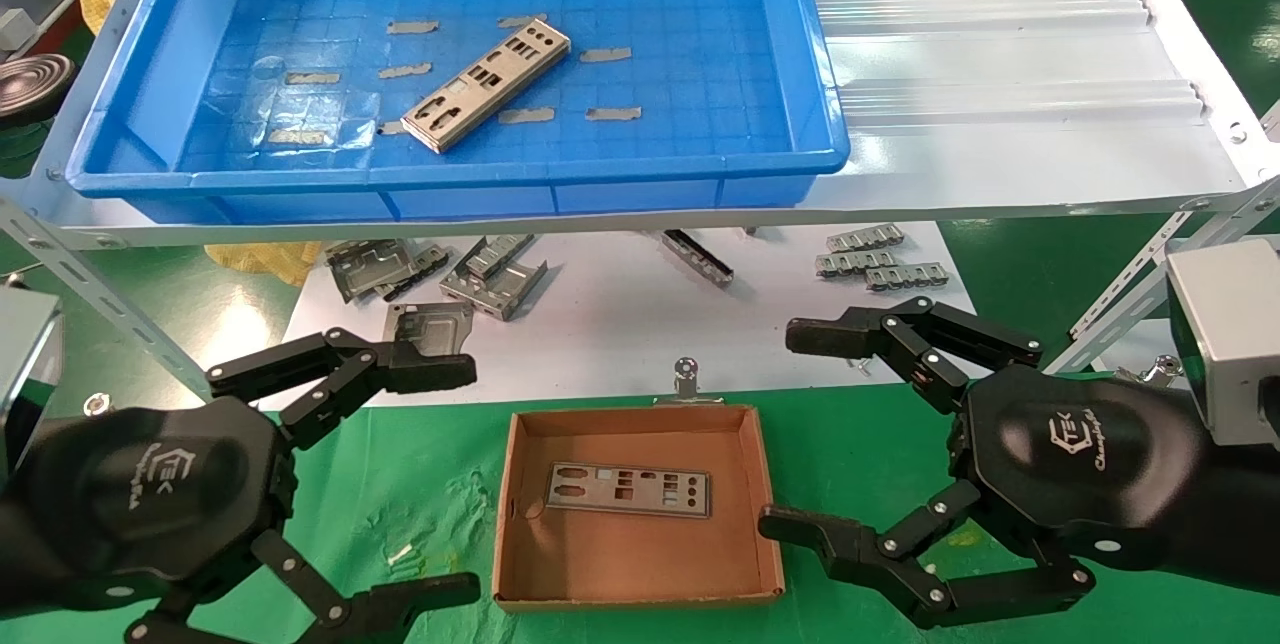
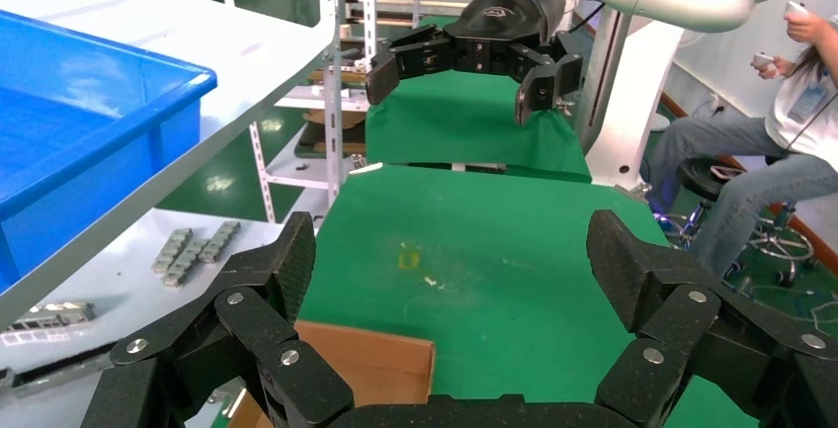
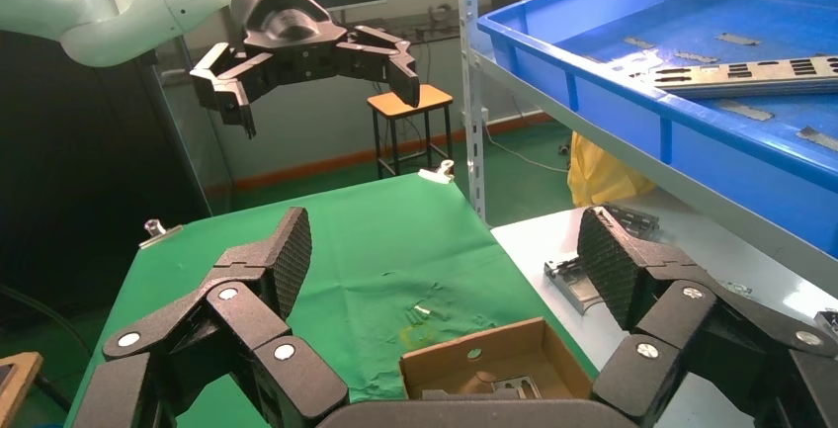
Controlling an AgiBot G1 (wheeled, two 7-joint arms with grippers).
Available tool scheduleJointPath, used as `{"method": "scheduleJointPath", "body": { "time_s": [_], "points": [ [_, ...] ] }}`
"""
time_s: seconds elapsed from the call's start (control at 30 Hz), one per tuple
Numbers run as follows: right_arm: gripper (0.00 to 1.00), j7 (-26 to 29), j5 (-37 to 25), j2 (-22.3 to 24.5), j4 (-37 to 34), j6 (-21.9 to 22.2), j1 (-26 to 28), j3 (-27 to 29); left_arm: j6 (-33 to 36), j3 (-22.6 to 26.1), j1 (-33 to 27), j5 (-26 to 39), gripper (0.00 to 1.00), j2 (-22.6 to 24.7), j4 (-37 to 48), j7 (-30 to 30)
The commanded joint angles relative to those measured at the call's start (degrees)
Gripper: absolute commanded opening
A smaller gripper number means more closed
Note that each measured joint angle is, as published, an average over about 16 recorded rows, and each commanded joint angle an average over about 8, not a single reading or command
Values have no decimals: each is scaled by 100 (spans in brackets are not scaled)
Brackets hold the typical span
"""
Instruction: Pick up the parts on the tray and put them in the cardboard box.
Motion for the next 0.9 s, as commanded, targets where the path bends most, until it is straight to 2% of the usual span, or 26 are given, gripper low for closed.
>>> {"method": "scheduleJointPath", "body": {
  "time_s": [0.03,0.9],
  "points": [
    [100,0,0,0,0,0,0,0,0,0,0,0,100,0,1,0],
    [100,0,0,0,0,0,0,0,0,1,0,0,100,0,1,0]
  ]
}}
